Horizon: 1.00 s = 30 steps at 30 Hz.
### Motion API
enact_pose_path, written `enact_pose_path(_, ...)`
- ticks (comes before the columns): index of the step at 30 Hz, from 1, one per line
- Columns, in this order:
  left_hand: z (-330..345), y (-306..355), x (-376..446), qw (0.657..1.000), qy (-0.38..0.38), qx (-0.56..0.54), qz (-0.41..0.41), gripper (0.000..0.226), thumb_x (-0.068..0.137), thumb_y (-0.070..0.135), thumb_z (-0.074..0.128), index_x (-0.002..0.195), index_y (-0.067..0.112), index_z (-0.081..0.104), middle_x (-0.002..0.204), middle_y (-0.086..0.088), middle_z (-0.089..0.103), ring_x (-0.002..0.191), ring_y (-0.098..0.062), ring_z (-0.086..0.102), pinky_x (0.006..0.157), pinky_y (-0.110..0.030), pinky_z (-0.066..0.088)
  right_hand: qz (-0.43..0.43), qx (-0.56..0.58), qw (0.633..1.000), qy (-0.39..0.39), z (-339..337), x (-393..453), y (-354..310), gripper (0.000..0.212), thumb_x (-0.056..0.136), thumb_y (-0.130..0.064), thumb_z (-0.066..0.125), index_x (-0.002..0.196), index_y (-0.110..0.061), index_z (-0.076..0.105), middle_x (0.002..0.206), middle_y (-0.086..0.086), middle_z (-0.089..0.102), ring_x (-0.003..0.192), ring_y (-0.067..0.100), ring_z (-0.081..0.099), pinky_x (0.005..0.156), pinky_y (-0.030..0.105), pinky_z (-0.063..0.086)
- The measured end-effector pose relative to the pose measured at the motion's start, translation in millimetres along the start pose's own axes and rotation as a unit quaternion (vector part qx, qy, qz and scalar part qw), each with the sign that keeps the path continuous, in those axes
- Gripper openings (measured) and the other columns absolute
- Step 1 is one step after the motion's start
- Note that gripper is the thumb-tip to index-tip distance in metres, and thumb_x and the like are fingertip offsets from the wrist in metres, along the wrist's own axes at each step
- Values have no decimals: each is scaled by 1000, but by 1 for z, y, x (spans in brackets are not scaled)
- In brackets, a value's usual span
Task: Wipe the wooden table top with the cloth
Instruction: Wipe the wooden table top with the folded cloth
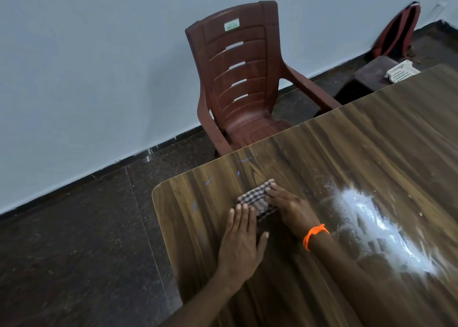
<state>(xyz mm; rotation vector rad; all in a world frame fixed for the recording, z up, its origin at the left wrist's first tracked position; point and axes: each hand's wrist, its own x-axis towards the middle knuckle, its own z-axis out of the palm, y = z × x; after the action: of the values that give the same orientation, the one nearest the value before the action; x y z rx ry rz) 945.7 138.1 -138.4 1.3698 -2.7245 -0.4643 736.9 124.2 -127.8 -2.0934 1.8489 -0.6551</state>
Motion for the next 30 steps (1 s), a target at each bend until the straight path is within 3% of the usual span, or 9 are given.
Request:
enact_pose_path(6,-12,11,84,996,-6,63,59,73,106,52,29,156,-2,29,161,-24,31,155,-33,20,127,-49,13,110,-17,990,91,-17,27,36,43,73,15,64,108,-7,71,123,8,64,122,16,53,101,28,43)
enact_pose_path(9,-26,-8,125,995,-9,91,51,71,107,52,25,157,2,29,163,-20,30,155,-30,20,128,-47,7,138,-14,987,87,-16,70,41,42,74,13,59,111,-5,69,125,10,63,124,19,52,100,36,46)
enact_pose_path(13,-39,-51,132,991,-10,124,49,74,106,57,19,159,5,26,164,-17,31,155,-28,21,128,-46,9,118,-29,991,49,-4,116,27,39,83,1,56,121,-7,63,133,11,57,128,20,48,102,39,44)
enact_pose_path(16,-37,-72,104,995,5,98,32,77,106,61,18,158,5,27,163,-17,33,154,-27,23,129,-45,12,52,-30,997,44,9,119,0,32,85,-7,53,115,-6,65,127,13,61,124,23,52,97,34,46)
enact_pose_path(21,-20,-70,47,997,52,51,31,70,108,56,28,151,3,43,156,-17,45,153,-26,28,126,-48,22,0,-24,1000,15,22,70,-12,39,79,4,65,116,-10,66,132,7,58,132,18,43,109,32,36)
enact_pose_path(25,-12,-40,56,996,50,-2,79,66,106,49,39,154,3,38,161,-17,36,155,-28,21,127,-47,19,22,-34,999,5,10,36,6,34,85,-5,62,118,-12,63,136,7,54,135,17,39,105,40,42)
enact_pose_path(30,-26,-31,116,996,12,27,82,69,106,49,33,158,2,27,165,-18,27,156,-29,16,128,-46,9,87,-38,993,77,-3,71,20,41,73,11,61,110,-5,67,124,14,63,123,28,53,94,44,51)
